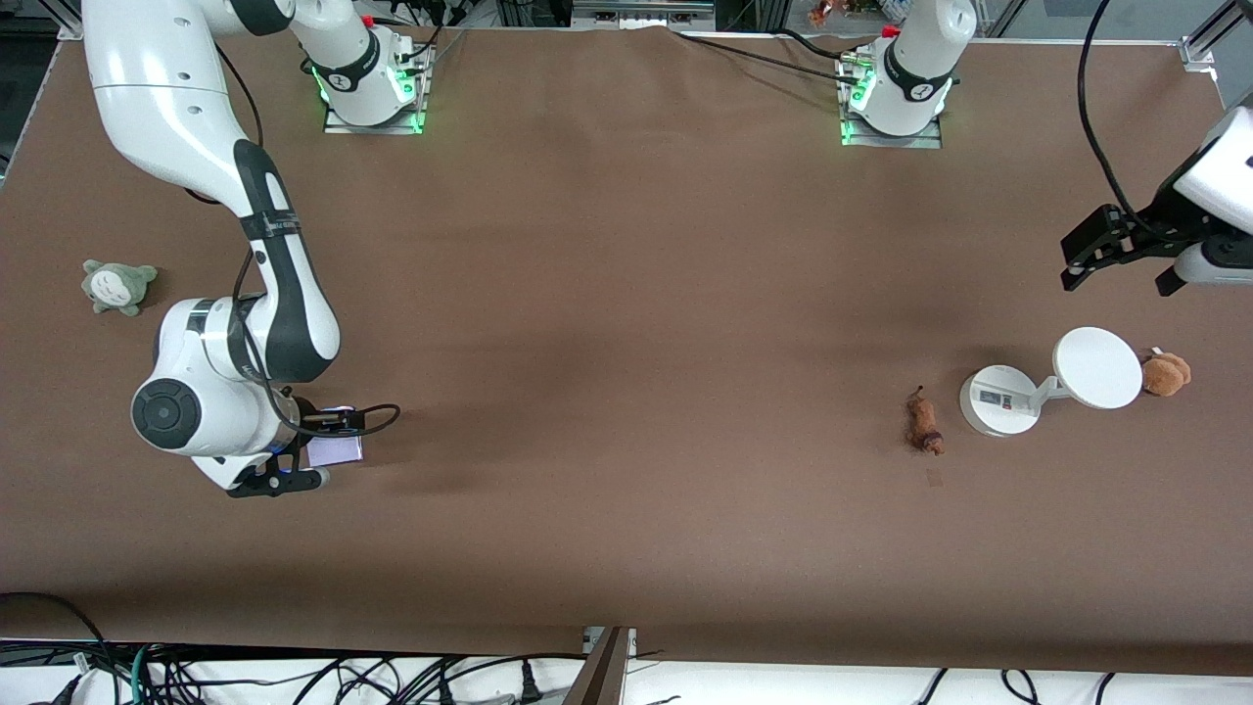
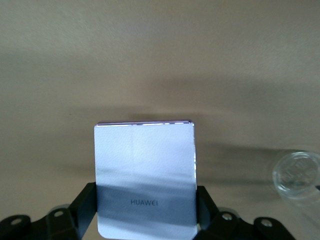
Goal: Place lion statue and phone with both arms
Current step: 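Open the left gripper and withdraw while the right gripper carries the phone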
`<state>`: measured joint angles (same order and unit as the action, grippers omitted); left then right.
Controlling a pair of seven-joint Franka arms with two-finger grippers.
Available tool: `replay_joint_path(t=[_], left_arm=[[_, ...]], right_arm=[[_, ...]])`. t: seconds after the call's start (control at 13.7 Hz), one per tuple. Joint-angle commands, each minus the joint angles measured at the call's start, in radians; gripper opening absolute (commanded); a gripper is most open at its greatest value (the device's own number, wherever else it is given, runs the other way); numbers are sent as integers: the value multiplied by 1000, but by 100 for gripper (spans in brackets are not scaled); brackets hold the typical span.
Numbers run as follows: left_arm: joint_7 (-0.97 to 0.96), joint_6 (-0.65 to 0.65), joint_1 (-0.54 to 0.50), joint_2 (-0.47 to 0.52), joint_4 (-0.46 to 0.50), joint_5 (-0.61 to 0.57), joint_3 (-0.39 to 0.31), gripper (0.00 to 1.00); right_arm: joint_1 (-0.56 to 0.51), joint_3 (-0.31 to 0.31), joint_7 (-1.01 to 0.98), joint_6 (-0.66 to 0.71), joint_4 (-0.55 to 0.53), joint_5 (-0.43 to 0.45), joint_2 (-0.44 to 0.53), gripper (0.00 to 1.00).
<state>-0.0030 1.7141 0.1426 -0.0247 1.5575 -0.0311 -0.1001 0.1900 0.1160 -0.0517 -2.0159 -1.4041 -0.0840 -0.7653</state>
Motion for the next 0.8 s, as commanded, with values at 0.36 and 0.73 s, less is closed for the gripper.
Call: replay_joint_path(t=[0.36, 0.73], left_arm=[[-155, -190, 12, -37, -79, -13, 86, 100], [-192, -206, 11, -44, -135, -15, 111, 100]], right_arm=[[-11, 28, 15, -153, -127, 6, 6, 41], [-12, 42, 24, -155, -133, 10, 6, 41]])
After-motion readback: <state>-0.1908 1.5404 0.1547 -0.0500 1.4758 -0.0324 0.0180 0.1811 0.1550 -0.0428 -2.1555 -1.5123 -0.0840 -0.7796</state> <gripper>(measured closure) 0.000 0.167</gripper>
